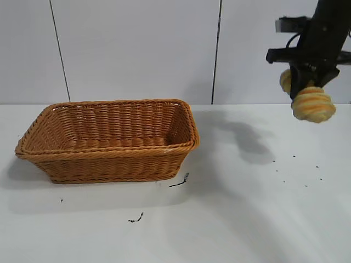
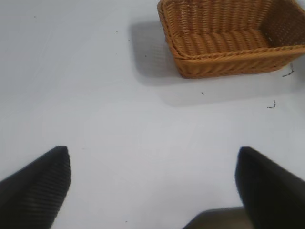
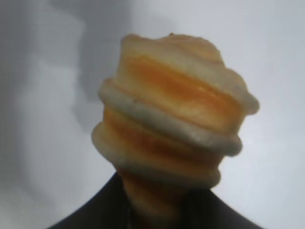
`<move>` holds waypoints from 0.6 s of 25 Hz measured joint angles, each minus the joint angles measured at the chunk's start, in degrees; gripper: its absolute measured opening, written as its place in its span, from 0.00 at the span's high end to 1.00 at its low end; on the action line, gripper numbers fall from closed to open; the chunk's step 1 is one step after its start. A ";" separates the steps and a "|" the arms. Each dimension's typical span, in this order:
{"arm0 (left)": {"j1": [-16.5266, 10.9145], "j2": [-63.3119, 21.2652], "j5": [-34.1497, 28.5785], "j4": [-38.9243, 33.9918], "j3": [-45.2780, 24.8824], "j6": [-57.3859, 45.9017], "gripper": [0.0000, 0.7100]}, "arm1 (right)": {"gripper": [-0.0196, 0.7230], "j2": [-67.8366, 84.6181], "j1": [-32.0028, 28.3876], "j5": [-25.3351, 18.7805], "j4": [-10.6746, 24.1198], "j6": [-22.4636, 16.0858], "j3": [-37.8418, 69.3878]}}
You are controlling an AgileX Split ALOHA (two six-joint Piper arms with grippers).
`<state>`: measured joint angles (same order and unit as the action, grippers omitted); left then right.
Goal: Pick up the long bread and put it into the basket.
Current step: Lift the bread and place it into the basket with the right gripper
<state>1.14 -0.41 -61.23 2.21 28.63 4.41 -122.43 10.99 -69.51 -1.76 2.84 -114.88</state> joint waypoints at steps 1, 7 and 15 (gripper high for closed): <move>0.00 0.00 0.00 0.00 0.00 0.00 0.03 | 0.80 -0.46 1.57 0.22 0.00 0.00 -1.55; 0.00 0.00 0.00 0.00 0.00 0.00 0.03 | 0.80 -3.57 11.21 3.35 0.28 1.72 -10.22; 0.00 0.00 0.00 0.00 0.00 0.00 0.03 | 0.80 -8.99 24.30 13.71 0.22 18.59 -15.43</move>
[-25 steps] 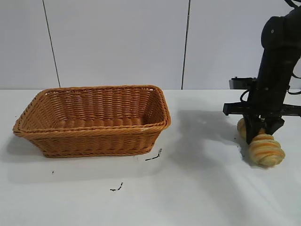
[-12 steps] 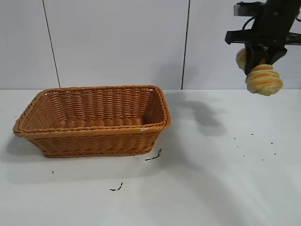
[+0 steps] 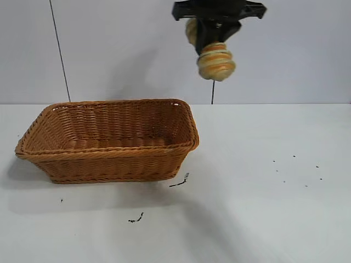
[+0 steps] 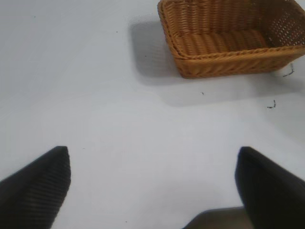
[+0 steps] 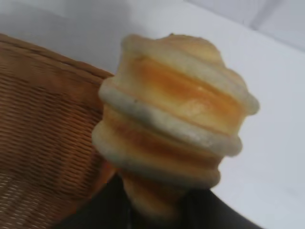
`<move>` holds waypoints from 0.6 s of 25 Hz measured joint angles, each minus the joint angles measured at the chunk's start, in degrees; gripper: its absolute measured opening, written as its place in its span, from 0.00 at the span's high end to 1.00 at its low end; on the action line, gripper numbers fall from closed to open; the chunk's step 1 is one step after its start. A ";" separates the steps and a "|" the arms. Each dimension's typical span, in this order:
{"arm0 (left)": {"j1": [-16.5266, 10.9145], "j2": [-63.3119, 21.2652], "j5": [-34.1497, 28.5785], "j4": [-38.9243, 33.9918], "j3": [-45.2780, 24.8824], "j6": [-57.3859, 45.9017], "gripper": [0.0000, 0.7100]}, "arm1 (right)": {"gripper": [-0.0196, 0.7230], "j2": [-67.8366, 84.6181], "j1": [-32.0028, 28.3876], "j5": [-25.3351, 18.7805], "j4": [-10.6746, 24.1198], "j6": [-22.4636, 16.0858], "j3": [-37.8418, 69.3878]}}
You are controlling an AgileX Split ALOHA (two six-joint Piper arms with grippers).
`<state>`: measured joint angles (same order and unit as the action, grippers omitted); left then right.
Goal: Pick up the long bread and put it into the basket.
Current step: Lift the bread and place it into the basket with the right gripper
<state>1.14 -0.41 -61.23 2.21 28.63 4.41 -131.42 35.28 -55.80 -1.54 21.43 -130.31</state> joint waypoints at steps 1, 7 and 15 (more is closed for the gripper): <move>0.00 0.00 0.00 0.00 0.00 0.00 0.03 | 0.80 -0.75 1.35 0.85 0.00 3.20 0.00; 0.00 0.00 0.00 0.00 0.00 0.00 0.03 | 0.82 -7.10 4.73 4.33 -0.20 23.95 0.00; 0.00 0.00 0.00 0.00 0.00 0.00 0.03 | 0.83 -12.84 4.67 5.56 -1.01 34.10 0.00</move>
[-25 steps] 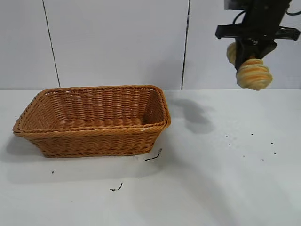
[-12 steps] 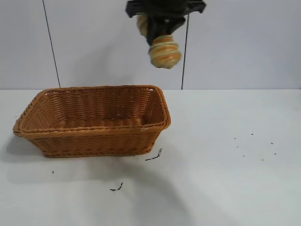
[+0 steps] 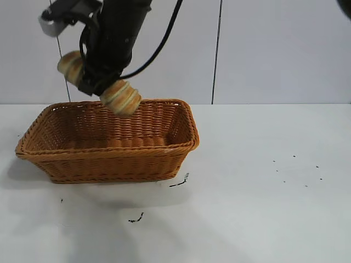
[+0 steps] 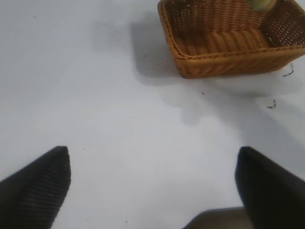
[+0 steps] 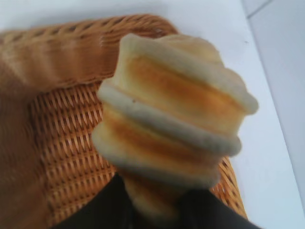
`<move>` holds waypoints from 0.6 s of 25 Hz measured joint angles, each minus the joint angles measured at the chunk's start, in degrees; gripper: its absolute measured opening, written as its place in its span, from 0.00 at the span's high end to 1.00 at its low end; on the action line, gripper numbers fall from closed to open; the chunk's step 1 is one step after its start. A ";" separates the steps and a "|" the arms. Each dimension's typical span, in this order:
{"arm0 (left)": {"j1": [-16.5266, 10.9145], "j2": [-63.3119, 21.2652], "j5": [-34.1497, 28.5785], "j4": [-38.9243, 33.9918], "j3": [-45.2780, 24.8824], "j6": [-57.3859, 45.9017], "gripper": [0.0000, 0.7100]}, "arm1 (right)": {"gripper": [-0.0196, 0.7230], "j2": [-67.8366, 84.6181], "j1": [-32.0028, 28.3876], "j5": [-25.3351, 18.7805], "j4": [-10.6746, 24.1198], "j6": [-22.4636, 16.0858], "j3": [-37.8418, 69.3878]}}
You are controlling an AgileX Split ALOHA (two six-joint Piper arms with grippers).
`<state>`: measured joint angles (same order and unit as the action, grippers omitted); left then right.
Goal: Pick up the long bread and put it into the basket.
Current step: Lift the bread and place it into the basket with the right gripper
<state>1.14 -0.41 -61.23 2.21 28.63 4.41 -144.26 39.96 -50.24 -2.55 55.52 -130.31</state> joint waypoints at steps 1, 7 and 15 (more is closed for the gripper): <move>0.00 0.00 0.00 0.00 0.00 0.00 0.03 | 0.82 0.00 -0.04 0.38 -0.43 -0.05 0.00; 0.00 0.00 0.00 0.00 0.00 0.00 0.03 | 0.36 0.00 -0.06 0.63 -0.98 -0.90 0.00; 0.00 0.00 0.00 0.00 0.00 0.00 0.03 | 0.05 0.77 -0.11 -1.49 -0.98 -1.03 0.00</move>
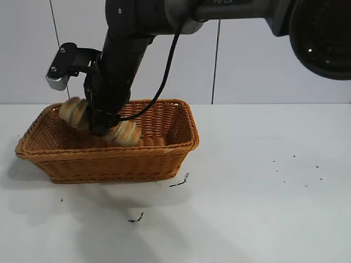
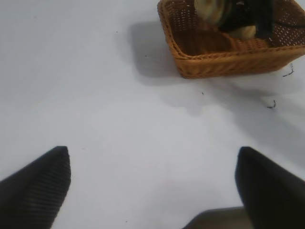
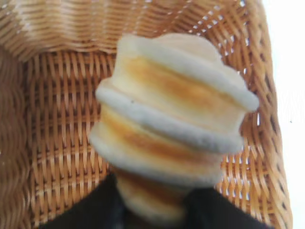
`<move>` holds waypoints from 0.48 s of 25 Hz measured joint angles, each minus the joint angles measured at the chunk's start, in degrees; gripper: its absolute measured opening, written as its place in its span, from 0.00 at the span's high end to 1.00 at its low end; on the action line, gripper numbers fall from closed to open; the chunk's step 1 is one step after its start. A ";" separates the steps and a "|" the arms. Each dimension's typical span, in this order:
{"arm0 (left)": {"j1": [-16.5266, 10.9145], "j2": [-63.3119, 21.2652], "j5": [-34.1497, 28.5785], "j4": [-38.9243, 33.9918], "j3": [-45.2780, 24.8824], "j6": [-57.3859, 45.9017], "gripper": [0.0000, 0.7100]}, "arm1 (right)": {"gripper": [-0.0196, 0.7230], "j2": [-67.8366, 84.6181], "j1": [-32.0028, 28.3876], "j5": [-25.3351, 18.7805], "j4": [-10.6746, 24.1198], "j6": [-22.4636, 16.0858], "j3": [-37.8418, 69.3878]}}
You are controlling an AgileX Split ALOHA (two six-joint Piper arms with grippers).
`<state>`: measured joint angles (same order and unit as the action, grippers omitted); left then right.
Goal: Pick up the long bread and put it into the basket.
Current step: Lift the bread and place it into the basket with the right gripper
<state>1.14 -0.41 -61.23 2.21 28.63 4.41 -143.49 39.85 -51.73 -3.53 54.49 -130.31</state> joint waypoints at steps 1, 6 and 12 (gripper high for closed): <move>0.00 0.00 0.00 0.00 0.00 0.00 0.03 | 0.05 0.52 0.00 -0.28 0.00 -0.09 0.00; 0.00 0.00 0.00 0.00 0.00 0.00 0.03 | 0.05 4.74 -0.71 -1.43 -3.25 -11.76 0.00; 0.00 0.00 0.00 0.00 0.00 0.00 0.03 | 0.05 9.60 -4.06 -3.32 -3.46 -33.24 -0.69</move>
<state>1.14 -0.41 -61.23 2.21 28.63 4.41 -133.89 35.79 -55.05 -7.00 21.24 -131.00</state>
